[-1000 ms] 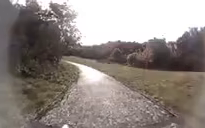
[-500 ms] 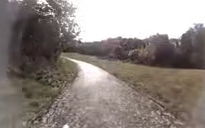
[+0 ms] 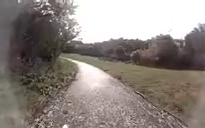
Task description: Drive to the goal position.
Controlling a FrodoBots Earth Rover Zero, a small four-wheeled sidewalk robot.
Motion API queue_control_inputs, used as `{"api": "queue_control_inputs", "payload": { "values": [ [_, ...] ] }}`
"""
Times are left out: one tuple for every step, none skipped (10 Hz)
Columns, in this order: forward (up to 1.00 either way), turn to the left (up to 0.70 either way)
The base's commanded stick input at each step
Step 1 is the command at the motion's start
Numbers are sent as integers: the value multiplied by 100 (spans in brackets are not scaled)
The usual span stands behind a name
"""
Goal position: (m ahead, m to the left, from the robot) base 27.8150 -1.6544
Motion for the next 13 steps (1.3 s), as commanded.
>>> {"api": "queue_control_inputs", "payload": {
  "values": [
    [100, 26],
    [100, 22],
    [100, 18],
    [100, 14],
    [100, 10],
    [100, 6],
    [100, 2],
    [100, 0],
    [100, 0],
    [100, 0],
    [100, -5],
    [100, -23],
    [100, -37]
  ]
}}
